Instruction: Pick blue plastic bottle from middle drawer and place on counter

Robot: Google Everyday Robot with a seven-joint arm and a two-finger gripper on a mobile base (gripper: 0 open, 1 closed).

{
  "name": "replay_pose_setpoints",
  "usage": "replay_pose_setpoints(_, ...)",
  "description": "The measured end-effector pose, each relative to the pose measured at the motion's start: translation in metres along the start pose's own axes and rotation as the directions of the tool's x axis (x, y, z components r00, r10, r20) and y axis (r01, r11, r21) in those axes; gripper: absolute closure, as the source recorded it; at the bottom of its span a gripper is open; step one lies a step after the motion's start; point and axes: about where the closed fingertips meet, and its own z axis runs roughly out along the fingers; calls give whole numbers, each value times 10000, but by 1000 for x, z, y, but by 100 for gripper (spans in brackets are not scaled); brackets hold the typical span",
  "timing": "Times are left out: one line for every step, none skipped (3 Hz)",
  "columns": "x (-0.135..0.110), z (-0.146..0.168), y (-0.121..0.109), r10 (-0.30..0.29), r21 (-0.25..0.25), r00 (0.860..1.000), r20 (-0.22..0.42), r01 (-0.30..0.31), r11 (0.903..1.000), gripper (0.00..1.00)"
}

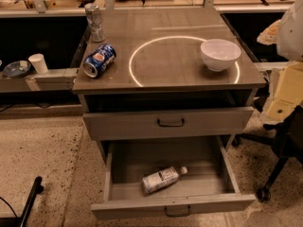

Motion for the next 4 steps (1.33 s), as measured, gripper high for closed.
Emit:
replay_pose_setpoints(0, 0, 0, 0, 0, 10000, 0, 0, 10000, 0)
replay_pose_setpoints(-22, 17, -1, -342, -216, 9983, 466, 352, 9991, 0)
replay_pose_setpoints(-84, 91, 19, -1419, -802, 9839, 1086, 1509, 9853, 0)
replay_pose_setpoints(-102, 169, 61, -1986, -1675, 9714, 1304, 2190, 9612, 0)
